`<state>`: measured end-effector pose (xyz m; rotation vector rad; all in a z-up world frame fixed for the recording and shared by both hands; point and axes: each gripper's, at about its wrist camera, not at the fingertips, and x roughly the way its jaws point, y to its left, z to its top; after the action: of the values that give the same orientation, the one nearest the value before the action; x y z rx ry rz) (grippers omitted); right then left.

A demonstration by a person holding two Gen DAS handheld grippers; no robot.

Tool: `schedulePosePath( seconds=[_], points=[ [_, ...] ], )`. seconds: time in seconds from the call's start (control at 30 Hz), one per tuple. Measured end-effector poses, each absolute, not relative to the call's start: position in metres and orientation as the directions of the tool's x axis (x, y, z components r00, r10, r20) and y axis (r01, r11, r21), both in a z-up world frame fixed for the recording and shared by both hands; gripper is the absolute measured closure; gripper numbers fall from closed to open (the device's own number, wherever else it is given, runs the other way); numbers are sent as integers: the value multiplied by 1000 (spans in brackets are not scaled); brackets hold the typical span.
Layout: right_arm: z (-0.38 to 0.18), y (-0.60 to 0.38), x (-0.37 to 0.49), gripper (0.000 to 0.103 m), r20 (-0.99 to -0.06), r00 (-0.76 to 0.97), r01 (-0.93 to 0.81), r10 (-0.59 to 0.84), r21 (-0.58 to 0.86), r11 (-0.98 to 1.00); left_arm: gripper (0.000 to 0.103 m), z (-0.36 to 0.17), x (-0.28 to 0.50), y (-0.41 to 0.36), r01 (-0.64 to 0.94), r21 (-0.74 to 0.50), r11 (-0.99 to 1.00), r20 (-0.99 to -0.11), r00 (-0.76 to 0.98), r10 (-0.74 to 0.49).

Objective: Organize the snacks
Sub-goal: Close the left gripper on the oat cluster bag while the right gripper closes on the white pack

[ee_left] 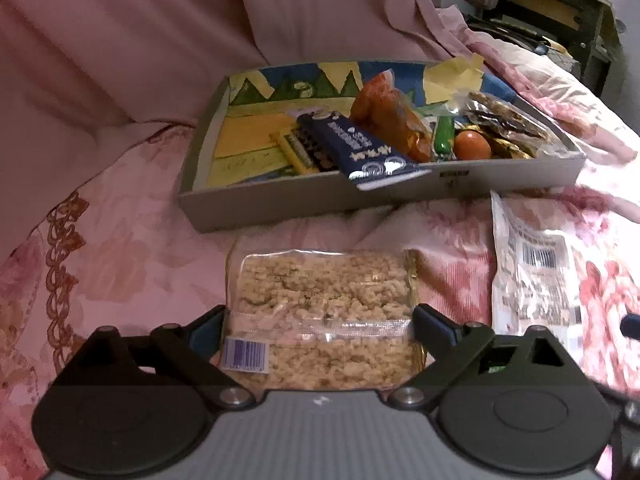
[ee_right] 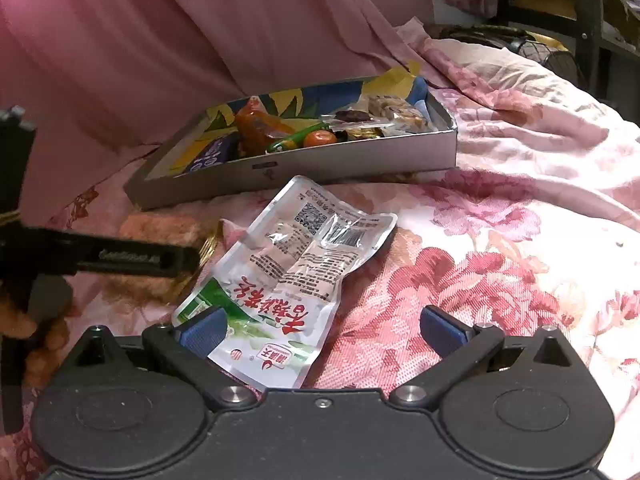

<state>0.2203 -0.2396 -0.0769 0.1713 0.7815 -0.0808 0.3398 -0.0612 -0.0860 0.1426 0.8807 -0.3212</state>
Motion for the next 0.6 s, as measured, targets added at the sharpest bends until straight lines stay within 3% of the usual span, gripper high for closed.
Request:
schedulePosePath(
  seconds=[0.13, 0.43, 0.6],
  points=[
    [-78, -241, 221, 1, -711, 703, 146, -8, 133, 980, 5, -85, 327, -51, 366, 2, 931, -787, 575, -225],
    [-85, -245, 223, 1, -736, 677, 164, 3, 155, 974, 5, -84, 286, -31, 599, 25, 800, -831, 458, -317],
    [-90, -246, 226, 1, -751, 661, 174, 17, 175, 969, 3, -83, 275, -28, 588, 24, 809, -836, 456, -307]
  ],
)
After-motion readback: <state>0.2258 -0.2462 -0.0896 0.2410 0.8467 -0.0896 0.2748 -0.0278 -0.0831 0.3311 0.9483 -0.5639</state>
